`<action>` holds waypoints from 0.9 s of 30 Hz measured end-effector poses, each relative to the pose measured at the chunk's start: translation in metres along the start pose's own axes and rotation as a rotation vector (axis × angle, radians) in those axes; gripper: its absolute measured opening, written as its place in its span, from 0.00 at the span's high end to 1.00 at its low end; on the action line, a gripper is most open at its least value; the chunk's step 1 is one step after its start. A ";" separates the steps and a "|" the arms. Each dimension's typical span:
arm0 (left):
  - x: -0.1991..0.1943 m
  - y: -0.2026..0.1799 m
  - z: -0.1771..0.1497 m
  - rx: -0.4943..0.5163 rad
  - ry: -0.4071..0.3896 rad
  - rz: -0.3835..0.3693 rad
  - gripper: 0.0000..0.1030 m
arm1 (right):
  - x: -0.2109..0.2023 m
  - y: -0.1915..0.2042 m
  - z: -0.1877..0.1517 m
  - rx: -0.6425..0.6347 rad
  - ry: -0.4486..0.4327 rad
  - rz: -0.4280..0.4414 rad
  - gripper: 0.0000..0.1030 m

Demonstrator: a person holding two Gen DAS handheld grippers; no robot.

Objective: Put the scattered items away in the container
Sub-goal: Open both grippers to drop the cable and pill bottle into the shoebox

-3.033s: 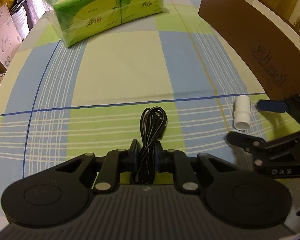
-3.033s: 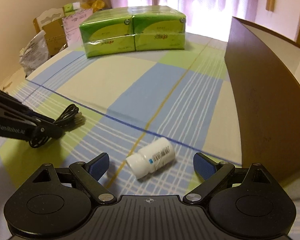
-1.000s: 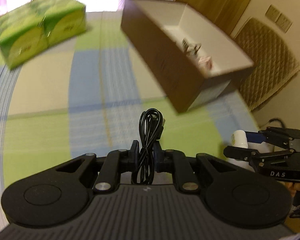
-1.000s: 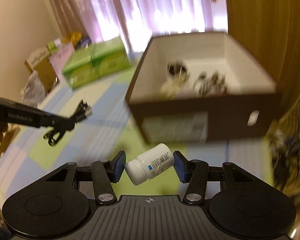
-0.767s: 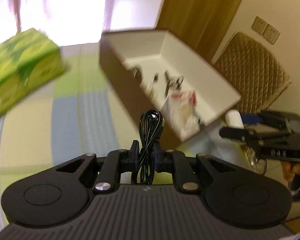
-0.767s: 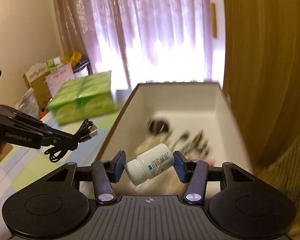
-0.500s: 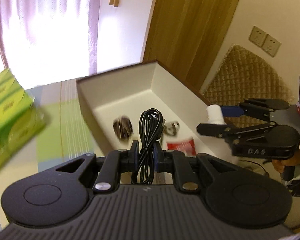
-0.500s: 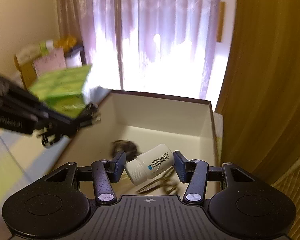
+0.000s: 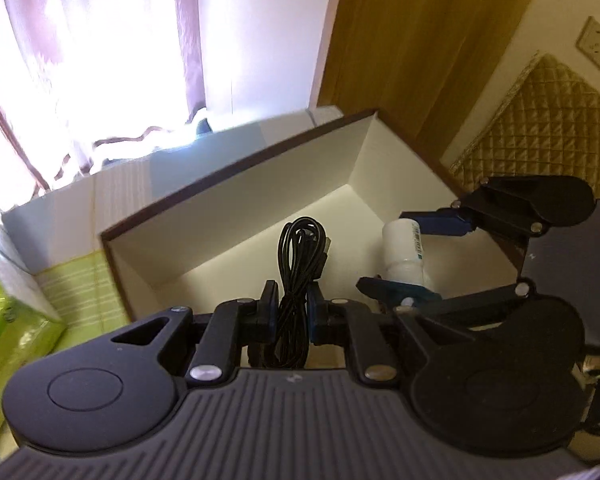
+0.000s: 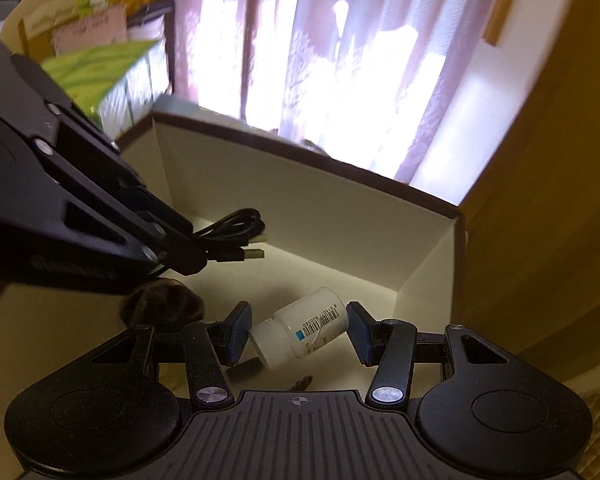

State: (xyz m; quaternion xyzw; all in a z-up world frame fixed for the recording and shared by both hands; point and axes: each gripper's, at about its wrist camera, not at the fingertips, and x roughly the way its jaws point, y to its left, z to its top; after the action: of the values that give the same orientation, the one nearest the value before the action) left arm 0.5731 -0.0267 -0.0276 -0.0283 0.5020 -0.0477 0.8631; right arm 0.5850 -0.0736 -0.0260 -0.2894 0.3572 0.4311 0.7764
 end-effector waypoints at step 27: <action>0.025 0.005 0.010 0.014 0.028 0.070 0.59 | -0.032 0.001 -0.021 -0.086 -0.071 0.005 0.00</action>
State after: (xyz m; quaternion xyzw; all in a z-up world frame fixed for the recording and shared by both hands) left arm 0.5942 -0.0240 -0.0444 -0.0038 0.5143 -0.0215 0.8573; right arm 0.5663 -0.1040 -0.0128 -0.3063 0.3112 0.4579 0.7744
